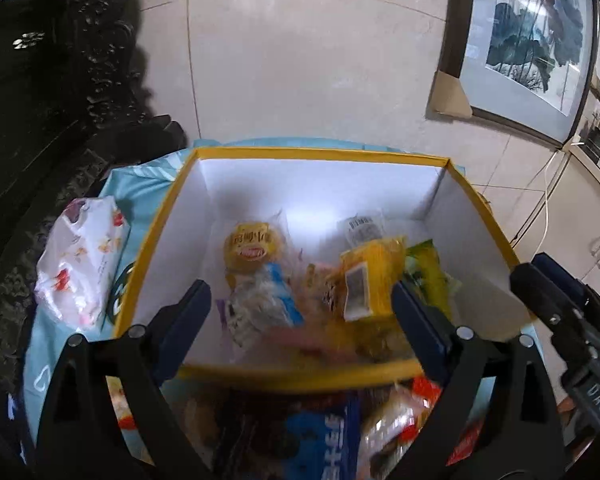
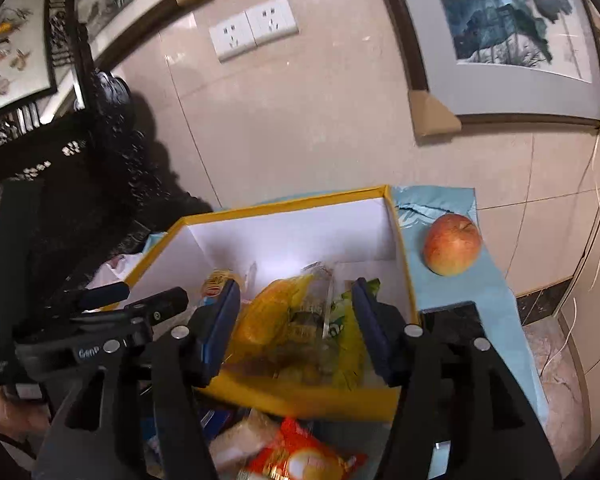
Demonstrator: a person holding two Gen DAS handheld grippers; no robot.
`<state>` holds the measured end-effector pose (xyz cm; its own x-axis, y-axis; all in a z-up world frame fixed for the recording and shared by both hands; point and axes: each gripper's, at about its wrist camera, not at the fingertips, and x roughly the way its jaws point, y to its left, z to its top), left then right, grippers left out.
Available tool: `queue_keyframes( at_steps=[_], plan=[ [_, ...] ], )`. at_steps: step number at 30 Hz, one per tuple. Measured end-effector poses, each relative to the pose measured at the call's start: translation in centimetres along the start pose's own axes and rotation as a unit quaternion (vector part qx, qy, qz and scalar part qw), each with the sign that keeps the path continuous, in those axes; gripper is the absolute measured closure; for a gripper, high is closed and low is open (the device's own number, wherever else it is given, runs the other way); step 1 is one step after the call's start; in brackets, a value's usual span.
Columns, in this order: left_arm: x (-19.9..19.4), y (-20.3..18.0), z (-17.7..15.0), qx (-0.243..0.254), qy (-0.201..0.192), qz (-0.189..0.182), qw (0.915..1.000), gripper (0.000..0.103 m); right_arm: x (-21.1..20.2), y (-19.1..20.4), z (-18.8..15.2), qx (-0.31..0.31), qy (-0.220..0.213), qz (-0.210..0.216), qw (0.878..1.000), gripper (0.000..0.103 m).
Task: Organize snacks
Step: 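Drop rice-cake bag from left tool while right tool drops yellow bar into box, then grasp clear seed bag with left tool while right tool grasps striped snack bag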
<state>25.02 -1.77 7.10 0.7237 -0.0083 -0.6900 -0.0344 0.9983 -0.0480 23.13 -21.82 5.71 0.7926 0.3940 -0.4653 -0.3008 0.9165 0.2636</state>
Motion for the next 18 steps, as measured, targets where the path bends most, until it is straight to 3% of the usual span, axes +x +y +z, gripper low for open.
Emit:
queue_keyframes(
  at_steps=[4, 8, 12, 18],
  plan=[
    [-3.1, 0.3, -1.9, 0.013, -0.010, 0.010, 0.9998, 0.006, -3.2, 0.4, -1.7, 0.000, 0.000, 0.004, 1.000, 0.037],
    [-5.4, 1.1, -5.6, 0.035, -0.017, 0.042, 0.9983, 0.002, -5.8, 0.5, -3.7, 0.012, -0.006, -0.029, 0.999, 0.005],
    [-6.6, 2.4, -9.1, 0.033, -0.002, 0.044, 0.9985, 0.002, -8.3, 0.3, -6.1, 0.018, -0.018, -0.030, 0.999, 0.001],
    [-7.2, 3.6, -13.9, 0.029, 0.021, 0.050, 0.9981, 0.002, -8.7, -1.1, -10.6, 0.060, 0.030, -0.006, 0.998, 0.001]
  ],
)
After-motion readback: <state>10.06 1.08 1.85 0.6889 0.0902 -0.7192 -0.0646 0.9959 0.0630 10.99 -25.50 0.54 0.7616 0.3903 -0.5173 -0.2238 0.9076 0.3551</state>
